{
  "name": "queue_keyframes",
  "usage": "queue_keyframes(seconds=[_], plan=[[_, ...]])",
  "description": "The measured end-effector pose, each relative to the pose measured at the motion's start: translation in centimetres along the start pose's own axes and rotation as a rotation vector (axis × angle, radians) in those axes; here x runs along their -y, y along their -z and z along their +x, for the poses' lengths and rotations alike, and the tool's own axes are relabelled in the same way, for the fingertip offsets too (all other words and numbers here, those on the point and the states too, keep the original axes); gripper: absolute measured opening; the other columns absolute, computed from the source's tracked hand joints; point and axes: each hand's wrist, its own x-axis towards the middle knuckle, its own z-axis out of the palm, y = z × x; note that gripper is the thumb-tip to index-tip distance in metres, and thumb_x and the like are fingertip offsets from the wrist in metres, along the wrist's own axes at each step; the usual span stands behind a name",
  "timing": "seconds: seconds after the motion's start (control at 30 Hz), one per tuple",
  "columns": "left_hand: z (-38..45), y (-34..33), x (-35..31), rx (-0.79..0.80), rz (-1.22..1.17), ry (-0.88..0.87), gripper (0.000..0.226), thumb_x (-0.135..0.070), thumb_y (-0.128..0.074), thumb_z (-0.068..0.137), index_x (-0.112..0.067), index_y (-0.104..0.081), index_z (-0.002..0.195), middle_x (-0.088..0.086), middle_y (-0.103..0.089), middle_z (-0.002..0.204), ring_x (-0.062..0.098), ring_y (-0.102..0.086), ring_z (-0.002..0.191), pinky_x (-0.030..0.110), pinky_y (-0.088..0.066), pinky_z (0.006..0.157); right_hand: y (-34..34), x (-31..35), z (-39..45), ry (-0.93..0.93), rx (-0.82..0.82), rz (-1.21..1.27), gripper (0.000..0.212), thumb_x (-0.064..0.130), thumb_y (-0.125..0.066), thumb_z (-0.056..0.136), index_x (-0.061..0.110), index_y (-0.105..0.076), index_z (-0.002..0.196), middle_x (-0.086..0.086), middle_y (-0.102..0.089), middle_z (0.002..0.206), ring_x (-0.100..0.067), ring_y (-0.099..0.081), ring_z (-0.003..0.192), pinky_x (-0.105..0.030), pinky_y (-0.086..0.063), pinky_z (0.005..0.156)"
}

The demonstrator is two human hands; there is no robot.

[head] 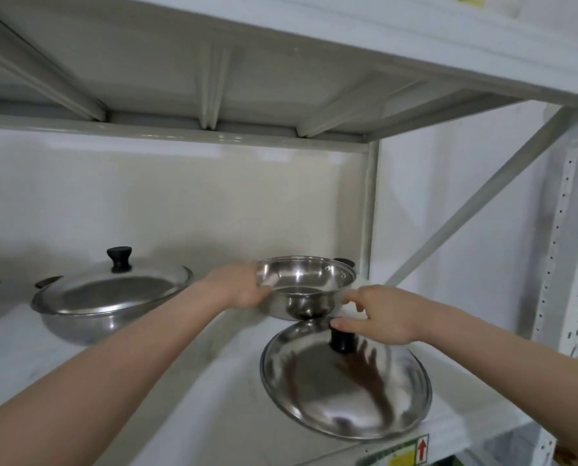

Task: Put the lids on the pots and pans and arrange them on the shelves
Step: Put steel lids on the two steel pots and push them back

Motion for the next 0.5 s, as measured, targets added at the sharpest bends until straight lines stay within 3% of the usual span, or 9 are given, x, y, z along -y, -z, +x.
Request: queue_keyframes(seconds=[0.13, 0.23, 0.3, 0.37, 0.5], plan=[[3.5, -1.1, 1.5, 0.095, 0.01, 0.182, 0.045, -0.035, -0.035, 0.095, -0.007, -0.053, 0.125, 0.012, -0.055, 0.134, 0.032, -0.055, 0.116, 0.035, -0.046, 0.097, -1.9, 1.1, 0.5, 0.022, -0.048, -0.121, 0.062, 0.064, -0.036, 0.088, 0.019, -0.044, 0.13, -0.006, -0.056, 0.121, -0.025, -0.057, 0.102, -0.033, -0.044, 0.082], [4.9, -2.1, 1.5, 0.172, -0.063, 0.249, 0.037, -0.023, -0.034, 0.097, -0.006, -0.051, 0.125, 0.017, -0.057, 0.126, 0.032, -0.063, 0.097, 0.03, -0.05, 0.071, -2.9, 0.8, 1.2, 0.021, -0.062, -0.167, 0.059, 0.062, -0.035, 0.09, 0.013, -0.047, 0.122, -0.011, -0.058, 0.113, -0.032, -0.058, 0.1, -0.039, -0.046, 0.083], [5.7, -3.0, 1.7, 0.172, -0.163, 0.301, 0.027, -0.017, -0.034, 0.096, -0.004, -0.056, 0.105, 0.016, -0.06, 0.105, 0.028, -0.065, 0.079, 0.027, -0.047, 0.053, -3.3, 0.5, 1.6, 0.054, -0.086, -0.173, 0.054, 0.057, -0.034, 0.092, 0.011, -0.048, 0.116, -0.013, -0.06, 0.108, -0.033, -0.059, 0.096, -0.04, -0.046, 0.08], [6.5, -3.8, 1.9, 0.136, -0.255, 0.342, 0.026, -0.01, -0.033, 0.093, -0.008, -0.049, 0.072, 0.009, -0.051, 0.075, 0.021, -0.055, 0.058, 0.023, -0.038, 0.041, -3.8, 0.3, 2.0, 0.089, -0.111, -0.18, 0.048, 0.053, -0.033, 0.094, 0.011, -0.048, 0.111, -0.013, -0.062, 0.105, -0.033, -0.06, 0.092, -0.039, -0.044, 0.075], [7.0, -4.3, 1.5, 0.106, -0.275, 0.394, 0.039, 0.004, -0.033, 0.089, -0.01, -0.033, 0.053, 0.006, -0.038, 0.053, 0.016, -0.038, 0.042, 0.021, -0.031, 0.039, -4.2, -0.2, 2.5, 0.108, -0.105, -0.136, 0.044, 0.05, -0.035, 0.094, 0.012, -0.048, 0.109, -0.011, -0.063, 0.102, -0.028, -0.061, 0.089, -0.037, -0.046, 0.076]])
